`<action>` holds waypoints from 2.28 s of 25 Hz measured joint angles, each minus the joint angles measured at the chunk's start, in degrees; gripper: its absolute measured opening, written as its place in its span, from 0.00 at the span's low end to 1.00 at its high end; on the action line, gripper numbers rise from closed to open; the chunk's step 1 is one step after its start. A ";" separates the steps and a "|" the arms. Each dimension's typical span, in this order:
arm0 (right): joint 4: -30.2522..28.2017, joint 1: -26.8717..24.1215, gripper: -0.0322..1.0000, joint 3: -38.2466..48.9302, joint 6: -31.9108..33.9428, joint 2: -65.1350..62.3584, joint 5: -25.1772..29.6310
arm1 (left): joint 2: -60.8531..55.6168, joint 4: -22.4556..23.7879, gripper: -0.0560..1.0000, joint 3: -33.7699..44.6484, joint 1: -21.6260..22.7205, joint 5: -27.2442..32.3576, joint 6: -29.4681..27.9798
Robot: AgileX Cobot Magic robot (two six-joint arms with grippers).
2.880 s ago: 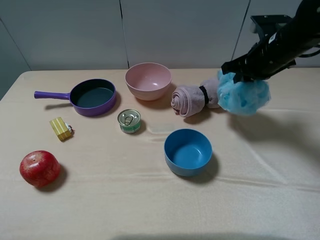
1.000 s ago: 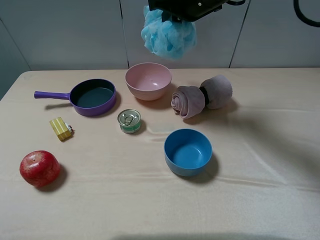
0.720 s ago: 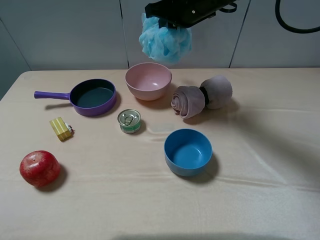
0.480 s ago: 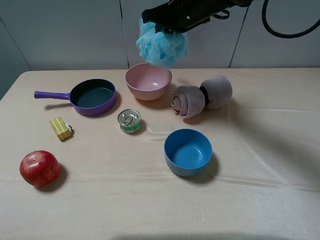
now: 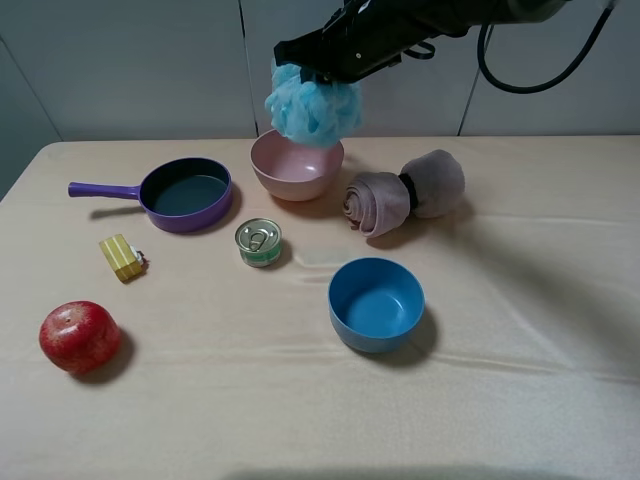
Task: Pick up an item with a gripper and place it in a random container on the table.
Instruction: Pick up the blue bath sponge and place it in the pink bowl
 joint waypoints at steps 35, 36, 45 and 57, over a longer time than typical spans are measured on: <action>1.83 0.12 0.09 -2.26 -1.28 7.19 -3.58 | 0.00 0.00 0.99 0.00 0.00 0.00 0.00; 1.90 0.20 0.09 -2.26 -1.28 7.19 -3.58 | 0.00 0.00 0.99 0.00 0.00 0.00 0.00; 1.54 4.33 0.09 -2.26 -1.66 7.19 -4.44 | 0.00 0.00 0.99 0.00 0.00 0.00 0.00; 0.99 5.11 0.09 -2.26 -1.71 7.19 -5.31 | 0.00 0.00 0.99 0.00 0.00 0.00 0.00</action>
